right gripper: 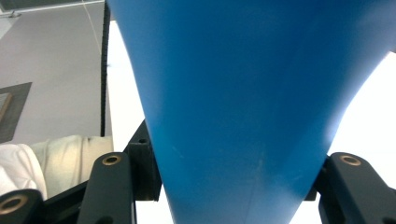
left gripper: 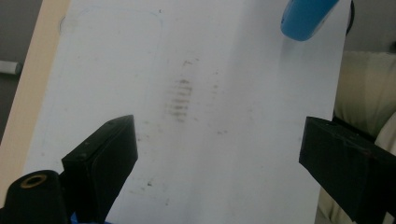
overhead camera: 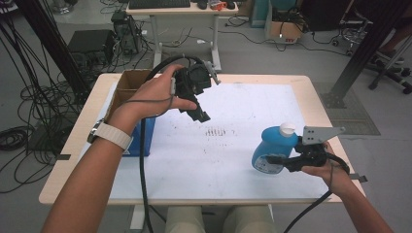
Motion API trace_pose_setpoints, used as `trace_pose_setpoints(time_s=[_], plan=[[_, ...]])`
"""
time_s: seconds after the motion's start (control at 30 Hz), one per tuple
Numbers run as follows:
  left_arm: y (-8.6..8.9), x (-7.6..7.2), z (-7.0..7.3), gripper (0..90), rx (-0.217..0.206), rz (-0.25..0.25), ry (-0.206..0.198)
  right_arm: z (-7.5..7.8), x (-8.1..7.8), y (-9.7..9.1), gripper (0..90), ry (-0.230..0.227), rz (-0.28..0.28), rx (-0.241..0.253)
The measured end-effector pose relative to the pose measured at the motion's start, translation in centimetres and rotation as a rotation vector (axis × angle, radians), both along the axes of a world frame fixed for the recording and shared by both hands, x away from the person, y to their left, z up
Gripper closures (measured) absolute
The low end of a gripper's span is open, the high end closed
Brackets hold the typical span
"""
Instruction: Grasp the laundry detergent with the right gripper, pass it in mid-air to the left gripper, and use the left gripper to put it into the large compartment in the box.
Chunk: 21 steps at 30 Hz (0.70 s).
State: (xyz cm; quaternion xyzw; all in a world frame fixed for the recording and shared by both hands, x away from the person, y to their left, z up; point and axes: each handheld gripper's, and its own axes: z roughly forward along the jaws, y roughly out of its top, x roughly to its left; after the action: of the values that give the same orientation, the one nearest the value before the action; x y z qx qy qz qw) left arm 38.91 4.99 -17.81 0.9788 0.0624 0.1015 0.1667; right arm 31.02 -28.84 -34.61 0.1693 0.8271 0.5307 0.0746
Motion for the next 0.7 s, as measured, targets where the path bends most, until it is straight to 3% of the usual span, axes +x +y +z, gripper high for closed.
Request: trace_pose_setpoints(time_s=[0.7], plan=[[-2.7, -4.6, 2.7, 10.1, 0.039, -0.103, -0.049, 2.9, 0.4, 3.4, 42.9, -0.001, 0.107, -0.036]])
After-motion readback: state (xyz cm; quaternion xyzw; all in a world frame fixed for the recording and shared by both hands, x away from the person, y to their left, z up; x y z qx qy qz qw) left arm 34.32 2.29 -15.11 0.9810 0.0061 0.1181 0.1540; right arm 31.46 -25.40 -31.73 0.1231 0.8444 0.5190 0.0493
